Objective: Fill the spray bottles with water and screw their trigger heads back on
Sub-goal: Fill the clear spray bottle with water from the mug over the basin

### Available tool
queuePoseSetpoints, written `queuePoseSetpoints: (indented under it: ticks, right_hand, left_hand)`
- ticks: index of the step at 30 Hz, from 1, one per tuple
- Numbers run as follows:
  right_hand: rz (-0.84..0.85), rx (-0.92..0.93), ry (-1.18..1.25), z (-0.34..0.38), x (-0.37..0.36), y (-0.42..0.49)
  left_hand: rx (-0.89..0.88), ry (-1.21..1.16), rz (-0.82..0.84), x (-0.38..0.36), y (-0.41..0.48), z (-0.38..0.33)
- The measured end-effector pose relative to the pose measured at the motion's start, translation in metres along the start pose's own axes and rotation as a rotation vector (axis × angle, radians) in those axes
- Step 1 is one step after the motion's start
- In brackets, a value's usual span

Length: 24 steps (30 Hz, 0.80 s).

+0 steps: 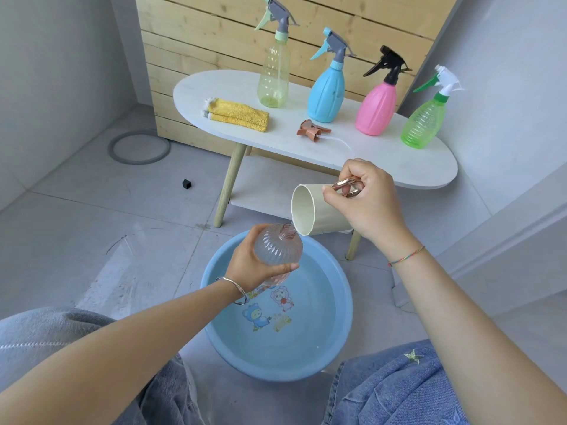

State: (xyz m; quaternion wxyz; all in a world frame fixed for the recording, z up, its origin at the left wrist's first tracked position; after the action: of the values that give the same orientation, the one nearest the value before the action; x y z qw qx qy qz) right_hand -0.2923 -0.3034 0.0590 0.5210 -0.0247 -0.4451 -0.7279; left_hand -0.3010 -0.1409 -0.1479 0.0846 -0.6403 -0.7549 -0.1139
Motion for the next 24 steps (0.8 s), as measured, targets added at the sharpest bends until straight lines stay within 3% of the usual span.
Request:
queuePoseSetpoints:
  ticks: [5, 12, 15, 20, 24]
  right_hand:
    - [-0.006, -0.049, 0.038, -0.007, 0.001, 0.0]
    - [-0.127, -0.38, 0.288, -0.057, 0.015, 0.0]
    - [-0.157, -0.419, 0.315, -0.072, 0.02, -0.004]
    - [-0.015, -0.307, 0.134, -0.078, 0.009, -0.02]
    - [0.099, -0.098, 0.002, -0.072, -0.013, -0.037]
  left_hand:
    - [-0.001, -0.004, -0.007, 0.001, 0.0, -0.001]
    - [0.005, -0.059, -0.042, 0.006, 0.006, -0.004]
    - [0.011, -0.089, -0.077, 0.011, 0.012, -0.007]
    - [0.021, -0.116, -0.12, 0.021, 0.02, -0.009]
    - [0.012, -0.097, -0.125, 0.026, 0.02, -0.005]
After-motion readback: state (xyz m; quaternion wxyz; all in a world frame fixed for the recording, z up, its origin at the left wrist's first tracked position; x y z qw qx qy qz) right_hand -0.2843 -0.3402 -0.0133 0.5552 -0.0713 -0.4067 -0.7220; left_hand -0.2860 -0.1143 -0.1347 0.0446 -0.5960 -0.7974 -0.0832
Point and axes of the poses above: each hand's wrist, its own y-axis towards the middle knuckle, its own x-axis out of the back of the hand, z = x × y, the point moved 9 cm from there along y, towards the middle knuckle, and after that the axes turned 12 degrees about -z, right-handed, at the moved point
